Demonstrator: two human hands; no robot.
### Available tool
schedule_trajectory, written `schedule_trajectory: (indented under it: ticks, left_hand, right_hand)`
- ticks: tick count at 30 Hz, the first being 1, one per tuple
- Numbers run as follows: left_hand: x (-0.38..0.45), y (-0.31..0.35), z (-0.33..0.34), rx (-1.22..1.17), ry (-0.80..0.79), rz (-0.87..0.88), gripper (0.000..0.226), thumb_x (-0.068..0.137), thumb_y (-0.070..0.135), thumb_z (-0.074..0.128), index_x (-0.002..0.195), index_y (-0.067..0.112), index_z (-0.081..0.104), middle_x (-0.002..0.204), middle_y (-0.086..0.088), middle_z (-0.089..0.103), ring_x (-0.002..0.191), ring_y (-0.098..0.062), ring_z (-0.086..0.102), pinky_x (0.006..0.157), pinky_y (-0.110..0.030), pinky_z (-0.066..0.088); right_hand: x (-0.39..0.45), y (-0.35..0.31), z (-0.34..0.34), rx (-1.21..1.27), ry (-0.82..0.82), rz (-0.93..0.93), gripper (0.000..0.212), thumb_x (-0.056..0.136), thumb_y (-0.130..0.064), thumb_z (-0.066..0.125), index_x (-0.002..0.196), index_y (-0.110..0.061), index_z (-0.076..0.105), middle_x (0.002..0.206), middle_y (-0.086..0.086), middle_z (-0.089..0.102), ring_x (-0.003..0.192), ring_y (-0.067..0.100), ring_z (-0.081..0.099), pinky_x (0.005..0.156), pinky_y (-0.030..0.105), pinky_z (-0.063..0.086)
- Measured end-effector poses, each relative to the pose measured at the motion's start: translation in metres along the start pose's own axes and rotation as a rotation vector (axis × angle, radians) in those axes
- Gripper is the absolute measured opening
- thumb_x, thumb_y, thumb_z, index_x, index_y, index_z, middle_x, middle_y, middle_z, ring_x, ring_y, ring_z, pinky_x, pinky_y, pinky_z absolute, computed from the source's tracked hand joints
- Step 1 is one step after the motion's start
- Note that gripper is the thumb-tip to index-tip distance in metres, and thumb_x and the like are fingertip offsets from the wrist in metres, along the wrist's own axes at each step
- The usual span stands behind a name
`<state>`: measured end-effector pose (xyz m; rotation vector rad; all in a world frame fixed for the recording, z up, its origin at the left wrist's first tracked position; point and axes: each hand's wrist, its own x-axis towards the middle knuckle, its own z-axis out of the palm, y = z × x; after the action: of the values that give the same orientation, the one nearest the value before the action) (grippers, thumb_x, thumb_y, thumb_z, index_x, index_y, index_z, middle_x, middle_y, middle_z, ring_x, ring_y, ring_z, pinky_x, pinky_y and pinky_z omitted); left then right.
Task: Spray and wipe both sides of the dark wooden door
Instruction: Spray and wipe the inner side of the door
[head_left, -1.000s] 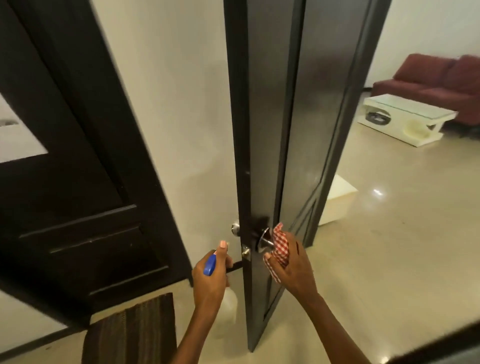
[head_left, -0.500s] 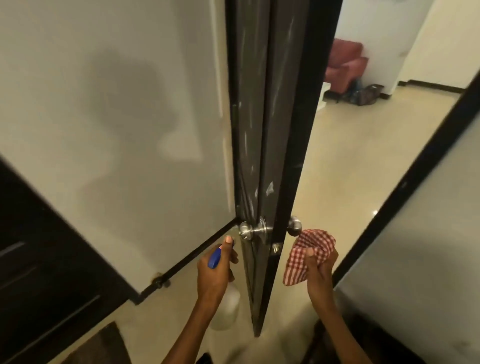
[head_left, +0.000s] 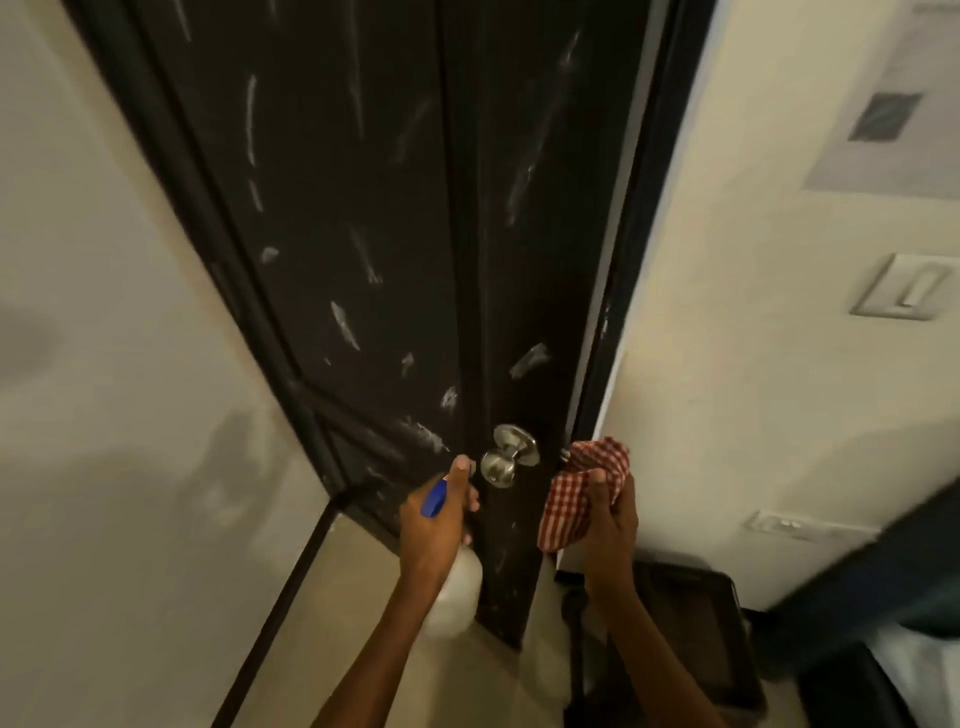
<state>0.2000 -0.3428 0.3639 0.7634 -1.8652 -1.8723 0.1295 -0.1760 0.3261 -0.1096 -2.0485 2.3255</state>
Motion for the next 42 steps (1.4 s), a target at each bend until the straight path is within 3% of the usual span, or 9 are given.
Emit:
schedule_trajectory:
  ticks: [2,6,13,19,24,29,32,37,42]
  left_hand:
    - [0.023,0.002,0.000,0.004,-0.098,-0.010,0.036,0.093,0.050,0.060,0.076,0.019,0.070,0.070,-0.008,0.069,0.063,-0.026,0.062,0.059,-0.036,0.050]
    - [0.066,0.006,0.005,0.036,-0.294,0.006,0.044,0.090,0.054,0.058,0.082,0.012,0.069,0.068,-0.001,0.067,0.058,-0.019,0.059,0.050,-0.027,0.045]
    - [0.119,0.006,0.030,0.126,-0.503,0.005,0.051,0.090,0.058,0.056,0.079,0.009,0.065,0.072,-0.009,0.067,0.050,-0.012,0.056,0.046,-0.022,0.045]
    - [0.135,0.011,0.048,0.132,-0.554,-0.046,0.055,0.086,0.062,0.054,0.073,0.010,0.061,0.055,-0.001,0.055,0.041,-0.008,0.049,0.040,-0.019,0.039]
    - [0.143,0.013,0.054,0.105,-0.509,-0.050,0.051,0.084,0.061,0.055,0.072,0.011,0.062,0.055,0.001,0.058,0.044,-0.010,0.051,0.042,-0.022,0.039]
    - [0.151,0.018,0.055,0.220,-0.660,-0.049,0.057,0.076,0.070,0.055,0.071,0.014,0.063,0.053,0.004,0.057,0.048,-0.012,0.052,0.045,-0.023,0.040]
    - [0.157,0.012,0.057,0.440,-0.690,0.084,0.066,0.077,0.081,0.047,0.067,0.018,0.062,0.055,0.005,0.059,0.052,-0.012,0.056,0.057,-0.029,0.047]
    - [0.163,0.010,0.046,0.507,-0.732,0.117,0.074,0.073,0.094,0.037,0.073,0.025,0.065,0.073,0.002,0.067,0.074,-0.019,0.065,0.074,-0.039,0.054]
    - [0.169,0.017,0.024,0.369,-0.697,0.062,0.065,0.080,0.079,0.045,0.077,0.019,0.070,0.063,0.003,0.065,0.063,-0.015,0.064,0.063,-0.035,0.051]
  right_hand:
    - [0.007,-0.006,0.010,0.021,0.090,-0.026,0.031,0.106,-0.022,0.043,0.137,-0.022,0.043,0.120,-0.012,0.059,0.097,-0.011,0.062,0.078,0.007,0.049]
    - [0.026,-0.012,0.028,0.065,0.229,-0.002,0.043,0.103,-0.035,0.046,0.144,-0.024,0.037,0.126,-0.013,0.055,0.111,0.000,0.056,0.086,0.018,0.047]
    - [0.036,-0.005,0.053,0.025,0.339,0.018,0.041,0.101,-0.047,0.039,0.140,-0.034,0.036,0.123,-0.018,0.057,0.109,0.001,0.060,0.085,0.015,0.048]
    - [0.049,0.007,0.074,0.002,0.352,0.032,0.035,0.103,-0.046,0.037,0.138,-0.038,0.037,0.128,-0.011,0.058,0.117,0.009,0.059,0.101,0.031,0.046]
    - [0.052,0.010,0.082,0.041,0.361,0.026,0.029,0.101,-0.049,0.038,0.129,-0.046,0.042,0.129,-0.013,0.058,0.120,0.011,0.058,0.104,0.032,0.045]
    - [0.053,0.010,0.093,0.053,0.397,-0.003,0.025,0.097,-0.057,0.040,0.120,-0.064,0.043,0.125,-0.021,0.057,0.120,0.007,0.057,0.104,0.036,0.043]
    - [0.051,0.016,0.096,0.072,0.456,-0.033,0.023,0.095,-0.063,0.043,0.113,-0.077,0.042,0.124,-0.027,0.057,0.121,0.006,0.056,0.106,0.038,0.043]
    - [0.030,0.032,0.094,0.076,0.568,-0.022,0.042,0.084,-0.079,0.049,0.124,-0.068,0.043,0.132,-0.020,0.057,0.125,0.011,0.056,0.111,0.050,0.042]
    - [0.028,0.019,0.113,-0.138,0.543,-0.133,0.034,0.101,-0.050,0.046,0.134,-0.060,0.042,0.127,-0.036,0.055,0.126,0.006,0.054,0.103,0.031,0.045]
